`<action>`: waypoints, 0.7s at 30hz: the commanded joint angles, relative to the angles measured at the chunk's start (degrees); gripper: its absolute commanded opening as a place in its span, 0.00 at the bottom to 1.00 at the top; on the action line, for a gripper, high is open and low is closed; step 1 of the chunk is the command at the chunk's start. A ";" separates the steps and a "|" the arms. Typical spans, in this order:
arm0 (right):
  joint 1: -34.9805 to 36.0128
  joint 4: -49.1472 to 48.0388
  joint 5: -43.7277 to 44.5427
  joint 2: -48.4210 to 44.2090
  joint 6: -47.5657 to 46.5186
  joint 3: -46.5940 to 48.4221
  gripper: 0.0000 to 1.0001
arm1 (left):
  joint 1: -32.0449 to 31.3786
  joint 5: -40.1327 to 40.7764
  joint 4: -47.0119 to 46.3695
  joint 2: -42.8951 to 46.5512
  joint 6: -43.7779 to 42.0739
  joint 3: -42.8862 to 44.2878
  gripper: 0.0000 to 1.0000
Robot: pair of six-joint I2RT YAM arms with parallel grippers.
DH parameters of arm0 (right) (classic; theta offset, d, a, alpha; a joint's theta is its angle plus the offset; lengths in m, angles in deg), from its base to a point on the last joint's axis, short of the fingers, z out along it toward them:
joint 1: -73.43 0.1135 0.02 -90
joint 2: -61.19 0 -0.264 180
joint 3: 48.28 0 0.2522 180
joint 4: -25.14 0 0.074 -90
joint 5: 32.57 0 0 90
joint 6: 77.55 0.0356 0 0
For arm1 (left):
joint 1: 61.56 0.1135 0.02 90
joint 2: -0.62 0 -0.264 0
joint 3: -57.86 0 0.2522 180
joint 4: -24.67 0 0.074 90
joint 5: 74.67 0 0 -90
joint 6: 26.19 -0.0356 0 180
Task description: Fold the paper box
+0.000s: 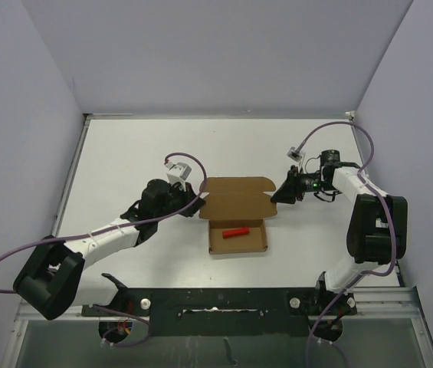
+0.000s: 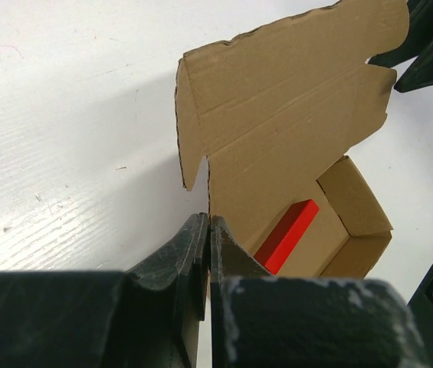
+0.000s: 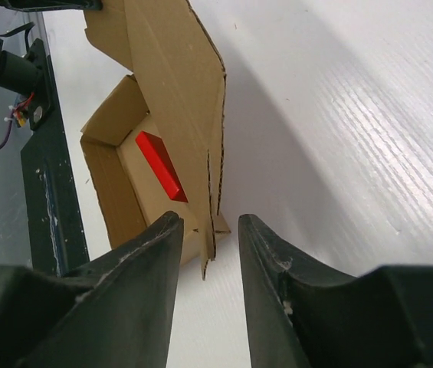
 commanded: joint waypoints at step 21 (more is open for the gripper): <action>9.27 -17.73 18.00 -12.53 12.05 -0.71 0.00 | -1.39 10.76 2.33 4.35 4.31 5.51 0.00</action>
